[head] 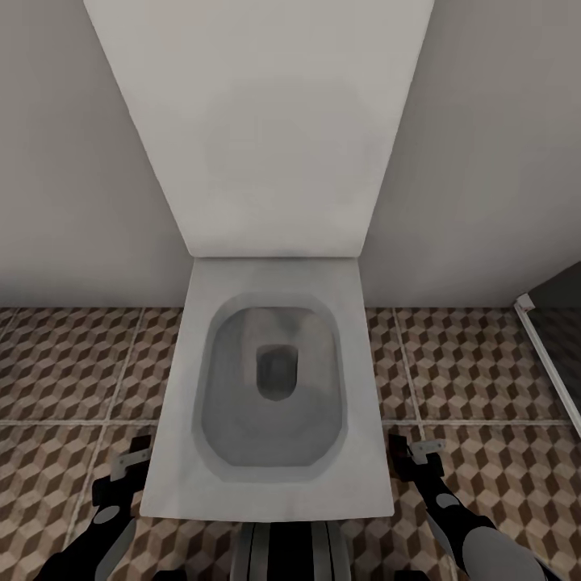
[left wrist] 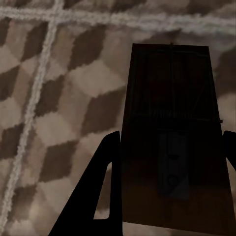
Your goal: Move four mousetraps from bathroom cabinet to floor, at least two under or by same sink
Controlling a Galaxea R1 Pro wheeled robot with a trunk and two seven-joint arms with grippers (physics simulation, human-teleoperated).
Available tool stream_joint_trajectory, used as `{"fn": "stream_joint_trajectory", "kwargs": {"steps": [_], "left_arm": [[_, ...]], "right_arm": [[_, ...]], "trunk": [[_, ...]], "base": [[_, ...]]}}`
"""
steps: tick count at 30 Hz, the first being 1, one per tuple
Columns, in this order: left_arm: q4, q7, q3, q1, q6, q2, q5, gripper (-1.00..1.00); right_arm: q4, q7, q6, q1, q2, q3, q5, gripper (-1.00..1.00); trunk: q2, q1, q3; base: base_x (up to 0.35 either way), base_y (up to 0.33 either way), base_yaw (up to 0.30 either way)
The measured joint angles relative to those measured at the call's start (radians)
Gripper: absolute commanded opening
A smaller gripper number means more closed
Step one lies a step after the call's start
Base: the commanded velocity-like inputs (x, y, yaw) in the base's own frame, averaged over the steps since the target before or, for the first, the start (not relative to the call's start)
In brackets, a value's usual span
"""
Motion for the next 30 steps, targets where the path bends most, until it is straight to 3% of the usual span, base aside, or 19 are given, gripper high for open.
{"fn": "stream_joint_trajectory", "kwargs": {"steps": [8, 12, 30], "left_arm": [[0.000, 0.000, 0.000, 0.000, 0.000, -0.003, 0.000, -1.00], [0.000, 0.000, 0.000, 0.000, 0.001, -0.004, 0.000, -1.00], [0.000, 0.000, -0.001, 0.000, 0.001, -0.004, 0.000, -1.00]], "right_arm": [[0.000, 0.000, 0.000, 0.000, 0.000, 0.000, 0.000, -1.00], [0.000, 0.000, 0.000, 0.000, 0.000, -0.001, 0.000, -1.00], [0.000, 0.000, -0.002, 0.000, -0.001, 0.000, -0.004, -1.00]], "trunk": [[0.000, 0.000, 0.000], [-0.001, 0.002, -0.015], [-0.001, 0.002, -0.015]], "base": [[0.000, 0.000, 0.000], [0.000, 0.000, 0.000], [0.000, 0.000, 0.000]]}}
